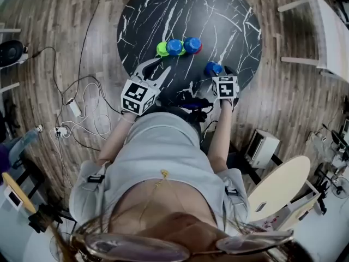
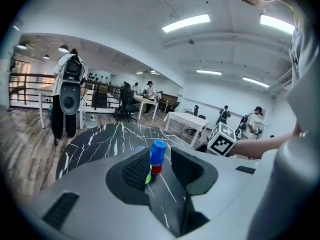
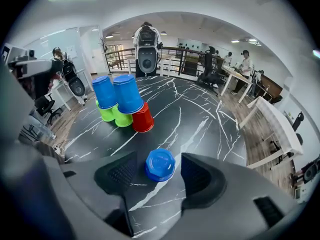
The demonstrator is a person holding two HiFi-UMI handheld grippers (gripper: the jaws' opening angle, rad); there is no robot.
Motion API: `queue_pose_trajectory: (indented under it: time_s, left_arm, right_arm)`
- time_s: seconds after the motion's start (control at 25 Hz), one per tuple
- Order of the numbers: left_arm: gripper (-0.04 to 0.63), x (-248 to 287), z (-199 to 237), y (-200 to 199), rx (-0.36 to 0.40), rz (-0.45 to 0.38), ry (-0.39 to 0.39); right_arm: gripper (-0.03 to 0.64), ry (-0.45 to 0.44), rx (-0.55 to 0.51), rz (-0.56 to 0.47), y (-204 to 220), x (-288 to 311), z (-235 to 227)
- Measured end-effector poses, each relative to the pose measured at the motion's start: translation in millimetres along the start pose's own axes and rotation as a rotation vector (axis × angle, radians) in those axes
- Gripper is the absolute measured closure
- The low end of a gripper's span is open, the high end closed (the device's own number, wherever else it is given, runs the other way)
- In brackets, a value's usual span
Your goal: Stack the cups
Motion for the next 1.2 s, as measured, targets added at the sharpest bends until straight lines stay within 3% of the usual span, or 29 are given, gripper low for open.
queue_pose_trajectory:
  time_s: [0.52,0.72,1.2]
  left_arm:
    - [0.463,1,-5,3,-0.015,-0.003,-0.052]
    - [0.463,2,-3,3,-0.015,-0.003,-0.056]
    - [0.463,0,3,1,-0.007,-0.001,-0.035]
  right_arm:
    - [0.337,-0.068,-0.031,0.069,20,23,0]
    - [0.372,-0.061,-0.033,0.072,23,26,-1]
    - [0.374,-0.049,-0.041,0.060,14,18,2]
Point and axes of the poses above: the fingertips, and each gripper's own axes: x forward along the fingers, z to its left, y out of its underside, the point moved 3 cm from there along -x, backward along the fingers, and after that the axes turned 15 degrees about -z, right-handed, at the moved point
